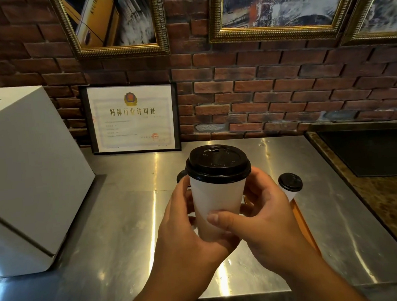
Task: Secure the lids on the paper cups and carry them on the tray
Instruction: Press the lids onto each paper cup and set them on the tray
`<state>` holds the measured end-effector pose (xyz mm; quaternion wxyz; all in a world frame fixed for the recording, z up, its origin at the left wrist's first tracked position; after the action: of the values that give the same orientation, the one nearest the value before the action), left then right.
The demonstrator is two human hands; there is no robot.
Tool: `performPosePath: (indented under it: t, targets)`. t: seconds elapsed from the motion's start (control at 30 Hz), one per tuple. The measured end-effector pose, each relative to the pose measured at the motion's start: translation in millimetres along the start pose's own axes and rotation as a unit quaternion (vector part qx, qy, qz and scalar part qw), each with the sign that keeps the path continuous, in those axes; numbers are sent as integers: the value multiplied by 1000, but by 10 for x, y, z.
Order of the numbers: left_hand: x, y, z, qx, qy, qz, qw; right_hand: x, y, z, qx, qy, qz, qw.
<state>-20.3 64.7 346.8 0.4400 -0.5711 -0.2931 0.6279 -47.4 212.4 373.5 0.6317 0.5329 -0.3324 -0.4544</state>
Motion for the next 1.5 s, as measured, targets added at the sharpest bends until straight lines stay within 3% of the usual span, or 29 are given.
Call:
performPosePath:
  t: [0.8,1.0,1.23,1.5]
  targets:
    - [4,-14,-23,28,-8,11,1000,54,2,37,-5,48,34,998]
    - [35,12,-18,0,1,7,1000,14,-35,47,-1,21,18,1000]
    - [6,6,-8,27,-12,7,1000,-2,-26,52,8,50,38,998]
    - [15,30,53,27,-20,19,999,-21,-43,79,4,21,25,999]
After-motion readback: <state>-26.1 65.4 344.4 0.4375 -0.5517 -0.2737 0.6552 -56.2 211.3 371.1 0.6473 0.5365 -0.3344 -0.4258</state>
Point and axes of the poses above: each hand's wrist, its own z-axis towards the middle knuckle, its own x-axis out of the palm, y = z × x, the point moved 6 cm from there along z, towards the middle knuckle, and after that the axes turned 15 degrees about y, right-handed, at the moved point
